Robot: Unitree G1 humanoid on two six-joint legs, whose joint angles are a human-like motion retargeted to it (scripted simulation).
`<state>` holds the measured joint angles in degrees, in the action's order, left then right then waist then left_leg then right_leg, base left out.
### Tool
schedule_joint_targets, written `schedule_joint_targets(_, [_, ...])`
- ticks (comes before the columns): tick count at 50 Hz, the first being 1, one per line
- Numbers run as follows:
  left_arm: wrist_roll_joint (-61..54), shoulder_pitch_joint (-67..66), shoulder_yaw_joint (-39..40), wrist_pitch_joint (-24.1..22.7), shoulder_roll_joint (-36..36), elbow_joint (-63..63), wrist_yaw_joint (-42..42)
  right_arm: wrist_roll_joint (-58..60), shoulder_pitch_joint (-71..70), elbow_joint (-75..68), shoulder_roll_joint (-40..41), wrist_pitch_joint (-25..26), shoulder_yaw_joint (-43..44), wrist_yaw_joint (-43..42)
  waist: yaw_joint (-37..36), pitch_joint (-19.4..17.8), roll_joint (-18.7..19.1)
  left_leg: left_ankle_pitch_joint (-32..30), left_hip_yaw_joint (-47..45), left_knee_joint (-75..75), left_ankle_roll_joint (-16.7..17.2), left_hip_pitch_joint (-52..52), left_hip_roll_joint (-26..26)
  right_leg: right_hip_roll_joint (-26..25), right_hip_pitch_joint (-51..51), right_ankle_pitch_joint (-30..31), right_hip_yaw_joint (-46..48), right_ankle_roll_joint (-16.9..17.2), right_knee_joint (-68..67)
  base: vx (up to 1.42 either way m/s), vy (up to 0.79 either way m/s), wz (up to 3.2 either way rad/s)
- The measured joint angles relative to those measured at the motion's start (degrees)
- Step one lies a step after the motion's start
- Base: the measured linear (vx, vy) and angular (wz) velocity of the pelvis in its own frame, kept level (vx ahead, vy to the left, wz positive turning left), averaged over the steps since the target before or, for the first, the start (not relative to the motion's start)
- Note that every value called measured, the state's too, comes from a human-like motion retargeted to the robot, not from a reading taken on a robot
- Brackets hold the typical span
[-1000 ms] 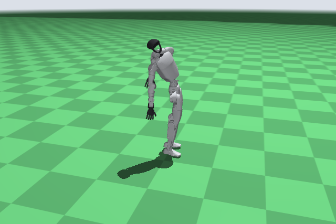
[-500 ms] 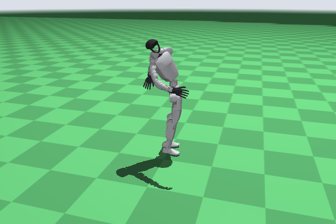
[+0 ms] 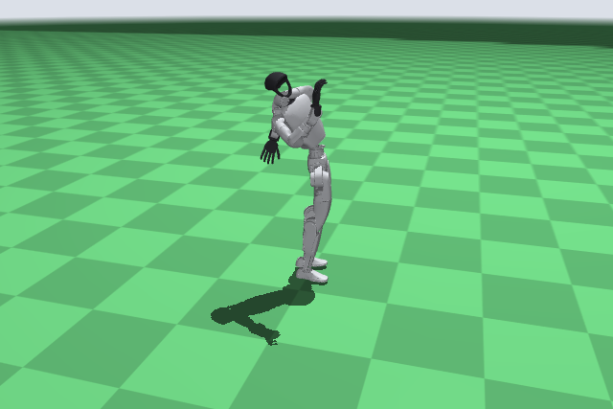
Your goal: Upper body actions
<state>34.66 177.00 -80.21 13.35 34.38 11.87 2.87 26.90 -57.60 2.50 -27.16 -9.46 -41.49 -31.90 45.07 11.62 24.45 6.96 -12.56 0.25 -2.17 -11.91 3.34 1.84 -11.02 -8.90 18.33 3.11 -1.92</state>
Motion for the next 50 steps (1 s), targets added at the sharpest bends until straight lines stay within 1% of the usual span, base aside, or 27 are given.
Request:
schedule_joint_targets(3, [-1.04,0.0,0.0,0.23,0.0,0.54,-0.27,11.4,-3.81,9.01,-2.9,-1.57,-2.65,-3.84,0.29,-0.61,0.02,0.01,-0.07,-0.08,0.01,-0.17,-0.06,-0.1,-0.11,-0.07,-0.07,-0.02,-0.02,0.0,0.0,0.0])
schedule_joint_targets(6, [-1.45,0.0,0.0,0.24,0.0,0.8,-0.26,19.83,-4.94,16.05,-4.5,-1.75,-5.41,-7.87,0.49,-1.35,0.05,0.07,-0.17,-0.12,0.0,-0.46,-0.17,-0.24,-0.33,-0.11,-0.17,-0.03,-0.07,0.0,0.0,0.0])
schedule_joint_targets(10, [-0.83,0.0,0.0,-0.3,0.0,-0.32,0.05,22.61,-3.67,19.07,-5.56,-2.17,-7.54,-8.96,-0.17,-1.79,0.05,0.06,-0.19,-0.13,-0.03,-0.15,-0.34,-0.45,-0.08,-0.02,-0.21,-0.05,0.08,0.0,0.0,0.0])
schedule_joint_targets(12, [-0.68,0.0,0.0,-0.6,0.0,-0.84,0.47,22.29,-2.21,18.81,-6.15,-1.74,-6.88,-9.22,-0.41,-1.96,0.06,0.03,-0.14,-0.11,-0.04,-0.16,-0.3,-0.41,-0.19,-0.04,-0.13,-0.02,0.09,0.0,0.0,0.0])
schedule_joint_targets(15, [-0.75,0.0,0.0,-1.18,0.0,-1.55,1.29,20.44,1.36,16.47,-6.72,0.27,-4.17,-9.7,-0.79,-2.3,0.08,-0.05,0.03,-0.11,-0.06,-0.29,-0.19,-0.23,-0.52,-0.14,0.21,0.11,0.09,0.0,0.0,0.0])
schedule_joint_targets(19, [-0.85,0.0,0.0,-1.78,0.0,-2.29,2.28,14.46,7.76,10.54,-5.49,3.77,1.23,-8.29,-1.45,-2.27,0.07,-0.25,0.37,-0.23,-0.11,-0.37,-0.01,0.02,-1.0,-0.23,0.92,0.28,0.23,0.0,0.0,0.0])
schedule_joint_targets(25, [-1.0,0.0,0.0,-1.7,0.0,-2.14,2.52,1.62,15.83,1.79,0.76,9.25,9.97,-5.87,-1.64,-1.78,0.02,-0.5,1.15,-0.26,-0.23,-0.46,0.26,0.24,-1.74,-0.38,1.81,0.48,0.44,0.0,0.0,0.0])
schedule_joint_targets(29, [-0.65,0.0,0.0,-1.36,0.0,-2.14,2.07,-6.46,17.35,-0.35,4.53,10.16,13.12,-4.64,-2.03,-1.21,0.02,-0.57,1.39,-0.23,-0.31,0.09,0.37,0.27,-1.4,-0.25,2.1,0.49,0.64,0.0,0.0,0.0])
schedule_joint_targets(32, [-0.7,0.0,0.0,-0.9,0.0,-1.93,1.62,-9.5,16.4,0.27,5.08,8.65,13.26,-4.61,-2.18,-0.79,0.03,-0.55,1.38,-0.2,-0.35,0.53,0.41,0.27,-0.95,-0.14,2.04,0.45,0.71,0.0,0.0,0.0])
schedule_joint_targets(35, [-0.92,0.0,0.0,-0.39,0.0,-1.67,1.05,-8.37,14.06,2.3,3.61,6.19,11.56,-5.09,-2.19,-0.47,0.05,-0.48,1.25,-0.16,-0.39,0.9,0.41,0.22,-0.45,-0.03,1.84,0.37,0.71,0.0,0.0,0.0])
schedule_joint_targets(38, [-1.37,0.0,0.0,0.1,0.0,-0.93,0.58,-4.07,11.44,5.36,1.73,3.51,8.36,-6.02,-1.79,-0.61,0.1,-0.31,1.1,-0.11,-0.41,0.58,0.44,0.24,-0.51,-0.1,1.53,0.35,0.49,0.0,0.0,0.0])
schedule_joint_targets(45, [-1.89,0.0,0.0,0.3,0.0,0.12,-0.09,9.06,4.11,14.3,-0.61,-5.25,-2.62,-8.25,-0.74,-1.14,0.18,0.09,0.6,-0.04,-0.35,-0.52,0.36,0.2,-0.94,-0.17,0.67,0.18,0.05,0.0,0.0,0.0])
schedule_joint_targets(48, [-1.58,0.0,0.0,0.04,0.0,-0.31,0.02,13.69,1.84,16.3,-0.79,-7.71,-5.6,-7.96,-0.69,-1.15,0.18,0.13,0.43,0.01,-0.31,-0.45,0.23,0.1,-0.8,-0.07,0.5,0.11,0.07,0.0,0.0,0.0])
schedule_joint_targets(50, [-1.29,0.0,0.0,-0.24,0.0,-0.84,0.14,15.94,0.79,16.91,-0.8,-8.47,-6.62,-8.09,-0.81,-1.14,0.15,0.13,0.43,0.01,-0.29,-0.33,0.09,-0.02,-0.69,-0.02,0.49,0.09,0.12,0.0,0.0,0.0])
